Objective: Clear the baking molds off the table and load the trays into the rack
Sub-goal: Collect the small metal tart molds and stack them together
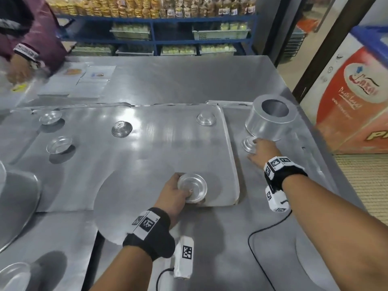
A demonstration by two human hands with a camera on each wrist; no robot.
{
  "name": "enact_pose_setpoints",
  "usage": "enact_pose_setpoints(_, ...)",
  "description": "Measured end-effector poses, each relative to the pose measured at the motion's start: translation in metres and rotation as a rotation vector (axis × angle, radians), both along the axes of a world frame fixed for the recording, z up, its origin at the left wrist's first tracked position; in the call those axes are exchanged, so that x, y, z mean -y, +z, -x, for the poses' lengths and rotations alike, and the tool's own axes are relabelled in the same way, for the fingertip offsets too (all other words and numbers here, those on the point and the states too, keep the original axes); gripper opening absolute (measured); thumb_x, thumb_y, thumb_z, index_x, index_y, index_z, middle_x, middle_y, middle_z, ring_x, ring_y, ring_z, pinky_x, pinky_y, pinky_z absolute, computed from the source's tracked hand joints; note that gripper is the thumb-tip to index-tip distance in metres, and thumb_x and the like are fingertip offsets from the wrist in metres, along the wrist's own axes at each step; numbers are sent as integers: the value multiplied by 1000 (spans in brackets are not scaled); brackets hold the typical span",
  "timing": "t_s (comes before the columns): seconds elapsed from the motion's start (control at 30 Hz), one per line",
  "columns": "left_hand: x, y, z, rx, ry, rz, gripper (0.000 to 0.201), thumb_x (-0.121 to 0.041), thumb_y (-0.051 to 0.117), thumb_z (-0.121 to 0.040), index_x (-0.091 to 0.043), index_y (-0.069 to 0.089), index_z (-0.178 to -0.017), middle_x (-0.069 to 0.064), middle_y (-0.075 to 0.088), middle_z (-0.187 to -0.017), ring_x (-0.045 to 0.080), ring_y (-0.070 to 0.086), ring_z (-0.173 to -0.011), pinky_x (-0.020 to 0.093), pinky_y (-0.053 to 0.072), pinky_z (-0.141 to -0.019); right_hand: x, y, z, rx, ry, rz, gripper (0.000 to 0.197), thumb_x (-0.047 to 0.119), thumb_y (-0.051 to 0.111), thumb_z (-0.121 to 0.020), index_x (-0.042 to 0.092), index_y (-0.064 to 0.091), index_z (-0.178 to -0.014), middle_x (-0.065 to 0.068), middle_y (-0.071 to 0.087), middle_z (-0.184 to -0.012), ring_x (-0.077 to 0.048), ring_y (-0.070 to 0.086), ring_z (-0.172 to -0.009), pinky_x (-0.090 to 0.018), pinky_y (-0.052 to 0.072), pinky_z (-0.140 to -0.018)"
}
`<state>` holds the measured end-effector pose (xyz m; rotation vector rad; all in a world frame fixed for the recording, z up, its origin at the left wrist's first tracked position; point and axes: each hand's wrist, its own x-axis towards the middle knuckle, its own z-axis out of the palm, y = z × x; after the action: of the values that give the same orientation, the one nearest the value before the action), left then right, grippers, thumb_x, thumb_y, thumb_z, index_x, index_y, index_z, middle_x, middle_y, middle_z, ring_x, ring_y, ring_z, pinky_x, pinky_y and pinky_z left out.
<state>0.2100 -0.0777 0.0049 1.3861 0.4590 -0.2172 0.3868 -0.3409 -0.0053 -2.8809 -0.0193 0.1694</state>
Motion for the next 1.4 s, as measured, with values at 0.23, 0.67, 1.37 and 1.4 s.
enact_pose_setpoints(0.23, 2, -22, -10, -22, 22, -89, 36, -6, 62, -65, -30, 68, -92, 20, 70, -102, 45, 68, -97, 62, 54, -87, 0, -26, -38, -83, -80, 86, 67, 43, 70, -77, 10, 46, -130, -17, 44, -134, -37, 42, -125, -44, 46, -98)
enact_pose_setpoints(0.67, -7, -29, 7, -35, -9, -93, 40, -10, 63, -63, -30, 67, -96, 20, 70, -102, 45, 67, -99, 64, 51, -91, -3, -24, -27, -84, -117, 159, 49, 26, 68, -77, 18, 52, -123, -13, 49, -127, -35, 39, -122, -37, 35, -100)
enact_pose_setpoints(1.37, -43, 31, 70, -109, -9, -15, 44, -12, 57, -63, -22, 60, -106, 20, 68, -103, 39, 68, -82, 47, 56, -70, -63, 49, 117, 210, -52, -350, 71, 30, 87, -63, 24, 54, -126, -7, 41, -127, -27, 53, -113, -35, 45, -100)
enact_pose_setpoints(1.4, -47, 32, 73, -104, 6, 4, 45, -13, 57, -63, -18, 60, -107, 21, 67, -104, 39, 68, -84, 48, 58, -71, -76, 53, 131, 238, -31, -408, 70, 33, 88, -61, 27, 55, -123, -3, 42, -123, -25, 56, -108, -35, 48, -98)
